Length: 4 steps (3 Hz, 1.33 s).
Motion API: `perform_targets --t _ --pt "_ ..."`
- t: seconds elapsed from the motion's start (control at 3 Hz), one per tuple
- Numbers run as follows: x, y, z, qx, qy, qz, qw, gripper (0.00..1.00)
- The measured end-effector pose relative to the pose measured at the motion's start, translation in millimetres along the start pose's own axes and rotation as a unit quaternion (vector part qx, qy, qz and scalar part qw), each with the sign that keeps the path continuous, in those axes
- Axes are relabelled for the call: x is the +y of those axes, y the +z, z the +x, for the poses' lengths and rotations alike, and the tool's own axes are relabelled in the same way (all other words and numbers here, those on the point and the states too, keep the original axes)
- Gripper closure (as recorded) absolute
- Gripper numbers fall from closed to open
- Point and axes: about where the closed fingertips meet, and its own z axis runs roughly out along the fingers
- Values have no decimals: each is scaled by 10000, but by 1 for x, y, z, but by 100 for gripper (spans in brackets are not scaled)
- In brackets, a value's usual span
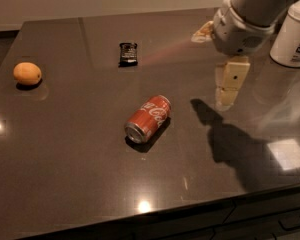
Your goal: Place coke can upright
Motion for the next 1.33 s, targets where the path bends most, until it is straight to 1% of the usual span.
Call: perform_targets --t 0.33,0.67,1.0,1.33 --pt "-11 20 -15 -88 -658 -125 9977 0" --pt "-13 42 -35 -30 -1518 -281 9880 0" --pt "-14 61 -46 127 -2057 -391 9778 0" --pt "-14 85 -56 317 -2493 -618 9659 0"
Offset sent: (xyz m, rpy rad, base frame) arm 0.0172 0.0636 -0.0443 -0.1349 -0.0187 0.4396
